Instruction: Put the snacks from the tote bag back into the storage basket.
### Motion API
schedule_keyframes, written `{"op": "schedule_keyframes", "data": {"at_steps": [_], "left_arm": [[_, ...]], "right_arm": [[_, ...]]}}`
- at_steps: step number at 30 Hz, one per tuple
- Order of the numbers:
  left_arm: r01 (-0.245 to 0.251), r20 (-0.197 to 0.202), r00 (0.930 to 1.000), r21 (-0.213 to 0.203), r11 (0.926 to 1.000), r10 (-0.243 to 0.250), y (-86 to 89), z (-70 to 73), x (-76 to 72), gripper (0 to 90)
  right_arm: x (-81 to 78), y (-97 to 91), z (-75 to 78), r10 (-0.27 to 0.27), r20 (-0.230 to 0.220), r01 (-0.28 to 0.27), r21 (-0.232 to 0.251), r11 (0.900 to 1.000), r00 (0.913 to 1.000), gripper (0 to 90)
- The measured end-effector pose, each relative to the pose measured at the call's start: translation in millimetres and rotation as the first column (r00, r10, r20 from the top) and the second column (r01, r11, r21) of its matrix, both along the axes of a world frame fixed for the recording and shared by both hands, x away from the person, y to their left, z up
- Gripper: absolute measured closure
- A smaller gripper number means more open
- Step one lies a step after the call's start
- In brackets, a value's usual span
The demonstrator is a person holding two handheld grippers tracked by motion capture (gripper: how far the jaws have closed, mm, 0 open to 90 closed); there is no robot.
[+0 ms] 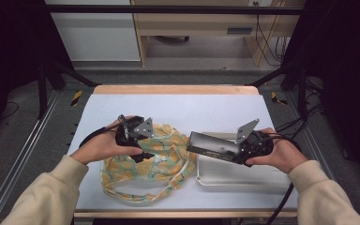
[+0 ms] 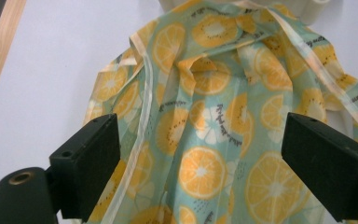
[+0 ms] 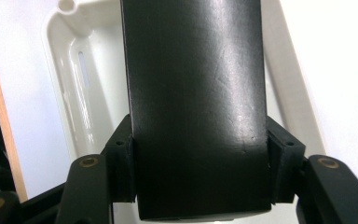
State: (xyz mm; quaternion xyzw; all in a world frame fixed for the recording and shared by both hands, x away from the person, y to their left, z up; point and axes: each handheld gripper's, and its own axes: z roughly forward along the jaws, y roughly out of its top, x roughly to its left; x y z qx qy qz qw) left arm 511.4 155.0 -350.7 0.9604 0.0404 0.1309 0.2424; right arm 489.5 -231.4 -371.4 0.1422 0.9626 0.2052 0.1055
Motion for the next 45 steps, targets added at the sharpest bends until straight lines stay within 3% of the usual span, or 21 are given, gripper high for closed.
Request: {"op": "schedule_keyframes", "data": {"at_steps": [16,25,37,45], "left_arm": [[-0.042,0.004,0.9991,-0.007,0.9991,0.042,28.5,-0.9,-7.2,10.5],[-0.059,0.002,0.9983,-0.005,0.9983,0.059,38.5,-2.0,-8.0,10.5],[-0.074,-0.012,0.9972,0.005,0.9973,0.074,44.6,-6.9,-7.5,10.5],[-0.073,-0.015,0.9972,0.010,0.9973,0.073,45.7,-8.1,-7.9,10.5]], "right_arm": [[-5.7,-31.8,-8.7,0.010,-0.020,-0.010,0.000,0.9999,0.9997,42.1],[-3.5,-38.4,-15.9,0.027,-0.041,-0.028,-0.016,0.9995,0.9988,42.1],[-2.7,-41.8,-31.1,0.093,-0.087,-0.100,-0.076,0.9921,0.9918,42.2],[-2.9,-40.9,-38.6,0.097,-0.111,-0.107,-0.093,0.9899,0.9891,42.3]]}}
